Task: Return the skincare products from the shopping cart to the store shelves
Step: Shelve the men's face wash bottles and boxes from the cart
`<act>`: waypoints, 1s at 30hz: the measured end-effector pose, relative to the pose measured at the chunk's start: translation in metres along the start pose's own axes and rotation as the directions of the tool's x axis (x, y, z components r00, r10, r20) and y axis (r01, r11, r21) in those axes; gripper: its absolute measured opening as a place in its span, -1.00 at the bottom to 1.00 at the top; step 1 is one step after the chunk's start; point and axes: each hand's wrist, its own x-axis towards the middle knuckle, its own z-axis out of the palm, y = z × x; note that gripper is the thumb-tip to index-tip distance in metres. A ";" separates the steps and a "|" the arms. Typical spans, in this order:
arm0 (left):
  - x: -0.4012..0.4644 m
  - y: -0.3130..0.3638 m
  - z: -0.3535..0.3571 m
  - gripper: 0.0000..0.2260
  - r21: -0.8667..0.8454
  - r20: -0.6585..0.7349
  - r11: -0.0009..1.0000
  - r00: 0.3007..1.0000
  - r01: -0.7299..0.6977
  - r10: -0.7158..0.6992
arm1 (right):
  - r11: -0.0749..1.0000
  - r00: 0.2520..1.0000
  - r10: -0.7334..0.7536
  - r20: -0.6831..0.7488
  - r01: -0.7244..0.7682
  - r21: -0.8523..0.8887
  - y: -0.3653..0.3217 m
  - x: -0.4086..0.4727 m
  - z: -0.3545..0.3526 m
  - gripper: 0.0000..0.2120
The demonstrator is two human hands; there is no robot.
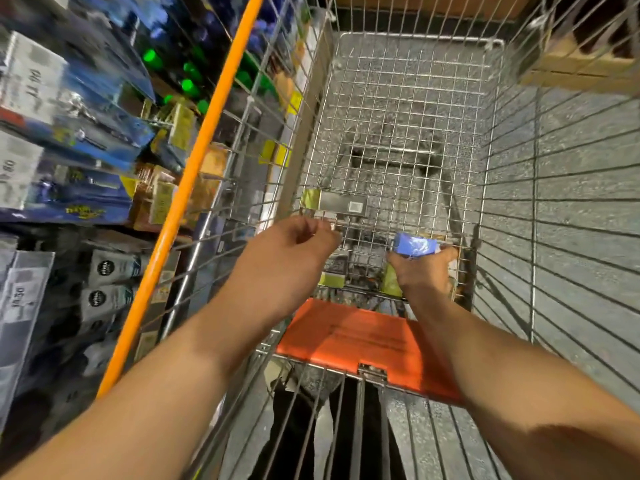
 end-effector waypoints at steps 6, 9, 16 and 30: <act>-0.006 0.002 -0.003 -0.86 -0.025 -0.005 1.000 1.000 -0.006 0.006 | 0.972 0.998 -0.045 0.034 0.036 0.232 0.010 0.001 -0.012 -0.31; -0.011 0.004 -0.006 -0.82 -0.035 0.008 0.999 1.000 -0.024 0.025 | 0.940 0.996 -0.077 0.052 0.055 0.338 0.010 -0.011 -0.023 -0.46; -0.040 0.022 -0.043 -0.69 -0.195 -0.011 0.978 0.998 -0.070 0.069 | 0.850 0.955 -0.188 0.227 0.043 0.525 0.002 -0.058 -0.060 -0.37; -0.148 0.011 -0.142 -0.84 -0.486 -0.064 0.832 0.960 -0.269 0.273 | 0.633 0.677 -0.475 0.563 -0.181 0.752 -0.084 -0.255 -0.159 -0.68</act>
